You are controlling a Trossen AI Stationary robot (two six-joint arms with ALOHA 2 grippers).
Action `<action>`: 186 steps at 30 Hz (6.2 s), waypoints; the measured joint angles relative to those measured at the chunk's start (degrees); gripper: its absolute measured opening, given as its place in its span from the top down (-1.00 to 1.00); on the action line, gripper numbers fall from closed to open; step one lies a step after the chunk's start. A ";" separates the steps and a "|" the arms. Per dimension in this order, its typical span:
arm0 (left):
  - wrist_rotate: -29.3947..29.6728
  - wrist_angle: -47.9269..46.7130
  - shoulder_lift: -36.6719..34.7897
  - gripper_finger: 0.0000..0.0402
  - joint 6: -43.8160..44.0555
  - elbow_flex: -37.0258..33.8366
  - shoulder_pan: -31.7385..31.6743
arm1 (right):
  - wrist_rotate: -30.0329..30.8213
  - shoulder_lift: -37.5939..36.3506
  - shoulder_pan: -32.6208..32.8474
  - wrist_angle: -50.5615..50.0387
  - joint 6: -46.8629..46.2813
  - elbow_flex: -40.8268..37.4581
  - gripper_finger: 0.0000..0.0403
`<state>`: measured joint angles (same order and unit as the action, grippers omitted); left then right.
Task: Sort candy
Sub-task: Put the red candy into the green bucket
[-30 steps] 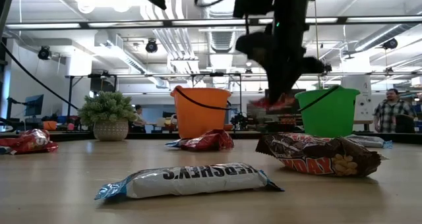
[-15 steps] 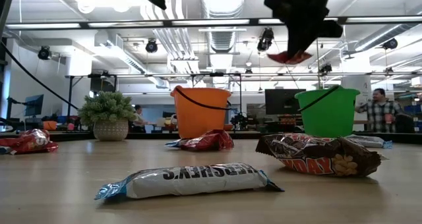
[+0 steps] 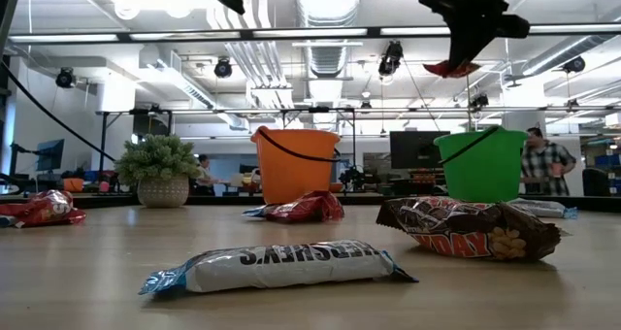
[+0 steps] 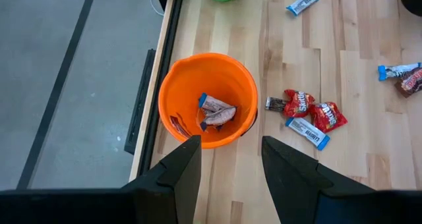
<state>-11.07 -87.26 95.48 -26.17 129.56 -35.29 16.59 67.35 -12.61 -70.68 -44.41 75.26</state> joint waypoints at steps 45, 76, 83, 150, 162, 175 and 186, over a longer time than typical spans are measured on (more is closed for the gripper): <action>0.15 -0.26 0.04 0.29 1.42 0.00 -0.02 | -3.33 -0.80 -35.71 -1.11 27.52 0.07 0.87; 8.34 -1.44 2.48 -0.08 7.73 0.00 1.10 | -2.96 -0.70 -35.71 0.32 29.01 0.07 0.24; 3.99 -1.41 4.67 -0.09 5.28 -1.17 4.88 | -2.99 -0.70 -35.71 0.72 28.53 0.07 0.24; -3.50 28.93 18.40 -0.04 -2.64 -34.53 20.63 | -5.22 -0.72 -35.64 0.62 21.42 0.07 0.24; -3.52 35.47 21.51 -0.04 -0.22 -34.53 22.08 | -6.72 -0.72 -35.62 0.63 20.31 0.07 0.24; -3.48 36.56 23.43 -0.04 3.20 -34.53 22.92 | -6.72 -0.72 -35.62 0.59 20.31 0.07 0.24; -3.10 37.97 23.41 -0.04 3.41 -34.53 23.89 | -6.72 -0.72 -35.62 0.59 20.36 0.07 0.24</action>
<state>-14.17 -49.29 118.89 -22.76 95.02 -11.40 9.87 66.63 -48.23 -70.08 -24.05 75.33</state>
